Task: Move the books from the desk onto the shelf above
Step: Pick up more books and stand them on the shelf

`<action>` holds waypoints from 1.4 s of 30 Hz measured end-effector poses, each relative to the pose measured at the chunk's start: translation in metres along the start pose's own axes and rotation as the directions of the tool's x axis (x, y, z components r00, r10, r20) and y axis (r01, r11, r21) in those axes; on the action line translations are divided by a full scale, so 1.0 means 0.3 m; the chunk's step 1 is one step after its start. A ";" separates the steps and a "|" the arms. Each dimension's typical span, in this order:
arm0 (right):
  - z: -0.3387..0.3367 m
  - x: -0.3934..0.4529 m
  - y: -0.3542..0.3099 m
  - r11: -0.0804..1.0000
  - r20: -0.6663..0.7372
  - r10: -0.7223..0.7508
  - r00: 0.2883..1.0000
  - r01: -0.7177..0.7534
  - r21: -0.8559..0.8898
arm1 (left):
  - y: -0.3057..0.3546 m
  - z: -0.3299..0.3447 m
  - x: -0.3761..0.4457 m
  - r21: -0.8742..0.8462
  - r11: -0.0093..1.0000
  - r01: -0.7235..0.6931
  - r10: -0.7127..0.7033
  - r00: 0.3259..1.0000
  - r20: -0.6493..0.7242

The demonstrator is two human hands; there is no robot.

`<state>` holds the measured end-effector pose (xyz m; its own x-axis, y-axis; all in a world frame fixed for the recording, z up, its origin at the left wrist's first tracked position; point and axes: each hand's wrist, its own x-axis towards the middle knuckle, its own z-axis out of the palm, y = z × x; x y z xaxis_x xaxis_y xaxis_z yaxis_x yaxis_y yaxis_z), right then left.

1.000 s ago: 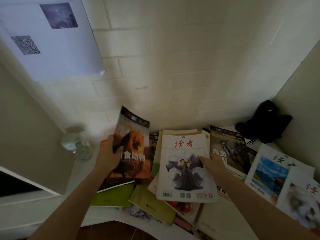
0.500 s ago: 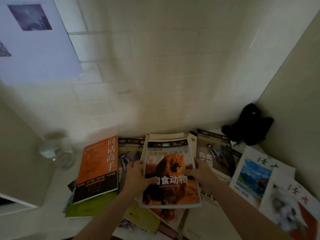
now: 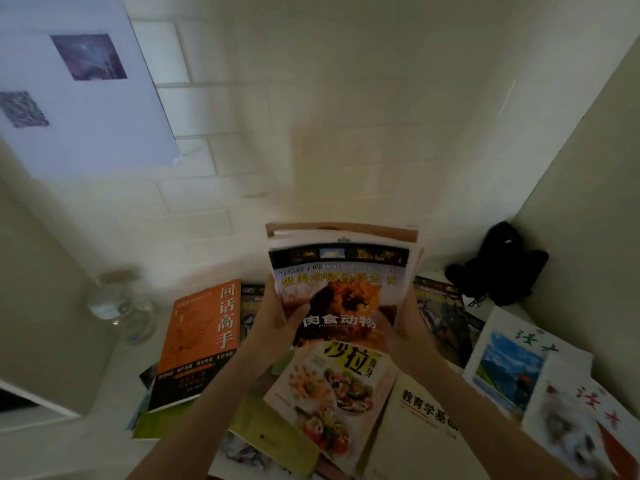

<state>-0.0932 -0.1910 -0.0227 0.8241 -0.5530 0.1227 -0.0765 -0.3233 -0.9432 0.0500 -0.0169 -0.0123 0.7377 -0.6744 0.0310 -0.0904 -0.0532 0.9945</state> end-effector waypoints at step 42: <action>0.844 -0.027 -1.944 0.530 0.051 -0.825 0.563 0.740 0.415 | 1.424 -1.128 -0.867 0.525 0.774 -0.353 0.626 0.300 -0.720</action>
<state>0.0869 0.1964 0.4481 0.5555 -0.0055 0.8315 0.8016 -0.2622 -0.5373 0.0459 0.3849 0.4384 0.6466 0.2948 0.7035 -0.6818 -0.1901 0.7064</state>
